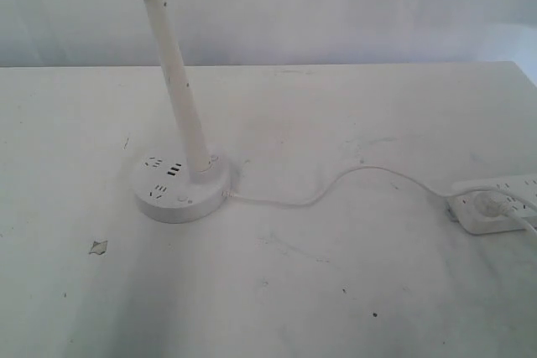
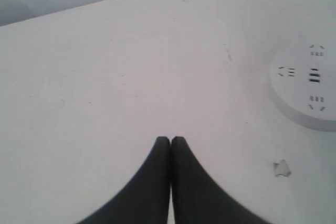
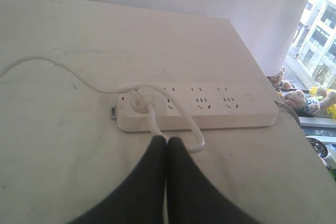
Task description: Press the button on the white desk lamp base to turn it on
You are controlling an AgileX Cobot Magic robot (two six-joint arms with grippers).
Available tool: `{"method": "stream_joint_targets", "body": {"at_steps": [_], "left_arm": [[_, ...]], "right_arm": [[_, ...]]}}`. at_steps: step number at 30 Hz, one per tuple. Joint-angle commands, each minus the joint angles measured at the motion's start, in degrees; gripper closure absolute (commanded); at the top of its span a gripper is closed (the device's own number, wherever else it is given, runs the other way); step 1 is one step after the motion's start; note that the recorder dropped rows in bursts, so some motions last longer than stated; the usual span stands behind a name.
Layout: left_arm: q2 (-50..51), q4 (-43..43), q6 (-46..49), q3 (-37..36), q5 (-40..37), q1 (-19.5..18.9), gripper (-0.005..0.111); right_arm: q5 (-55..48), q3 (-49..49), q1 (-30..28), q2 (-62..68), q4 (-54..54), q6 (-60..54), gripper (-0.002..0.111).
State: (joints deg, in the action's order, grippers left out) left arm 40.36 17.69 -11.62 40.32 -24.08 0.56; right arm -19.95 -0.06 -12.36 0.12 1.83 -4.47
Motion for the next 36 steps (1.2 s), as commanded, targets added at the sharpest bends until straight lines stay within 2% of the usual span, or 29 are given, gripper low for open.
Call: {"method": "stream_joint_targets", "body": {"at_steps": [1, 4, 6, 10, 12, 17, 24, 29, 31, 33, 36], "left_arm": [[-0.32, 16.26, -10.04, -0.33, 4.07, 5.96, 0.107], [0.85, 23.47, -12.81, -0.33, 6.3, 10.96, 0.107], [2.38, 24.17, -11.54, -0.33, 7.02, 14.64, 0.107], [7.64, 21.15, 1.14, -0.33, 5.42, 20.55, 0.107], [10.14, 19.94, 6.38, -0.33, 3.32, 22.3, 0.107], [16.0, 20.18, 6.32, 0.52, -2.58, 24.59, 0.107], [26.34, 16.66, 10.92, 4.23, -10.68, 31.77, 0.107], [34.56, 20.52, 11.07, 7.9, -18.66, 36.37, 0.107], [36.39, 23.49, 8.33, 8.13, -16.78, 37.46, 0.107], [37.64, 26.37, 2.77, 8.13, -10.88, 38.21, 0.107], [38.62, 24.99, 1.89, 8.13, -2.35, 38.49, 0.107]], "right_arm": [[0.23, 0.06, -0.23, -0.12, -0.07, 0.24, 0.108], [0.23, 0.06, -0.23, -0.12, -0.07, 0.24, 0.108], [0.23, 0.06, -0.23, -0.12, -0.07, 0.24, 0.108], [0.23, 0.06, -0.23, -0.12, -0.07, 0.24, 0.108], [0.23, 0.06, -0.23, -0.12, -0.07, 0.24, 0.108], [0.23, 0.06, -0.23, -0.12, -0.07, 0.24, 0.108], [0.23, 0.06, -0.23, -0.12, -0.07, 0.24, 0.108], [0.23, 0.06, -0.23, -0.12, -0.07, 0.24, 0.108], [0.23, 0.06, -0.23, -0.12, -0.07, 0.24, 0.108], [0.23, 0.06, -0.23, -0.12, -0.07, 0.24, 0.108], [0.23, 0.06, -0.23, -0.12, -0.07, 0.24, 0.108]]}}
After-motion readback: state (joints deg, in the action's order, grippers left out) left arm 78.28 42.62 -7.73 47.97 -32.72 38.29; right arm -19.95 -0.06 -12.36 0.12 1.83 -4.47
